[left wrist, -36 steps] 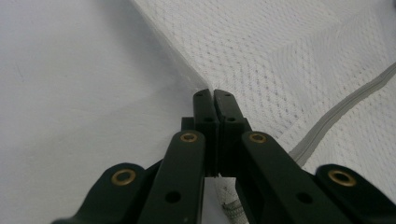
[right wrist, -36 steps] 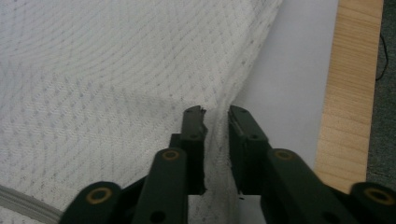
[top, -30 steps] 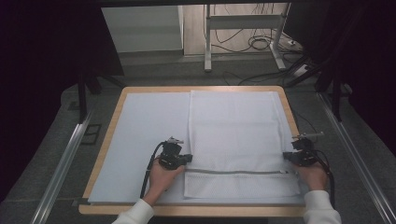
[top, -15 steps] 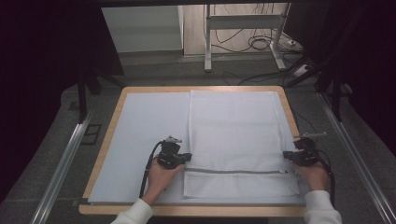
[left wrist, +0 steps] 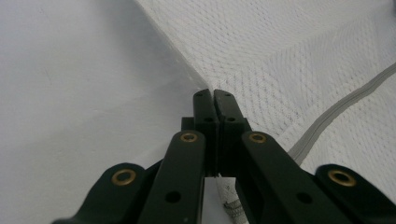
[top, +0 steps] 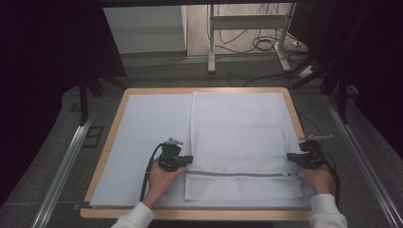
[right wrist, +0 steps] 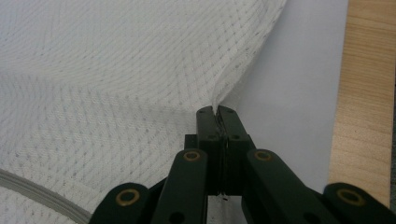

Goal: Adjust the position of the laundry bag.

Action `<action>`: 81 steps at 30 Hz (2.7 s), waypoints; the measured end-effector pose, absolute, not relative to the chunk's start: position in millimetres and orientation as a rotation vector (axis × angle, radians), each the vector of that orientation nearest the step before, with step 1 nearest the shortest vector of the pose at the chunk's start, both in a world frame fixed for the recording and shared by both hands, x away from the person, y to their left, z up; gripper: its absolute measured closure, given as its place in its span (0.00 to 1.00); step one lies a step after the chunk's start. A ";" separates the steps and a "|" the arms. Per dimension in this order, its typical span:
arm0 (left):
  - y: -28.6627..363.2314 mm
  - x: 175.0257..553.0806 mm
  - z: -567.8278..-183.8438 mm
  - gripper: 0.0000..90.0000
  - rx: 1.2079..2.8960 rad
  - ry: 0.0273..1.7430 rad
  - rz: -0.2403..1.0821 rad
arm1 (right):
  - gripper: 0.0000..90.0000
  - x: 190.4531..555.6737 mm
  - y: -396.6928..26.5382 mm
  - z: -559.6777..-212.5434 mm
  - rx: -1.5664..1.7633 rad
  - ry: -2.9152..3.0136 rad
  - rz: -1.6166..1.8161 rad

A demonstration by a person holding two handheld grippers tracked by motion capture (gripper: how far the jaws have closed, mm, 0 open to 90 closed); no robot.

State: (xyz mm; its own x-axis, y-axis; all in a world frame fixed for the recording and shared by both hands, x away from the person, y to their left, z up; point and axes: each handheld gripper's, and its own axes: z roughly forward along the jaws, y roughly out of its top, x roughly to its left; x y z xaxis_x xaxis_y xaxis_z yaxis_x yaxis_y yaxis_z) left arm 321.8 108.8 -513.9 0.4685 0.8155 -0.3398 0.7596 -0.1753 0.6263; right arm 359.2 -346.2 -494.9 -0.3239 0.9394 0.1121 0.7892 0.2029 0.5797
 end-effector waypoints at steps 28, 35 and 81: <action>130.8 321.2 -517.4 1.00 1.934 1.349 0.102 | 0.98 360.6 -328.1 -498.1 1.612 2.247 0.834; 138.2 318.7 -516.6 1.00 1.930 1.354 0.107 | 0.98 359.3 -322.6 -497.1 1.597 2.261 0.855; 190.1 307.3 -520.8 1.00 1.901 1.434 0.115 | 0.98 356.6 -275.1 -500.5 1.499 2.368 0.908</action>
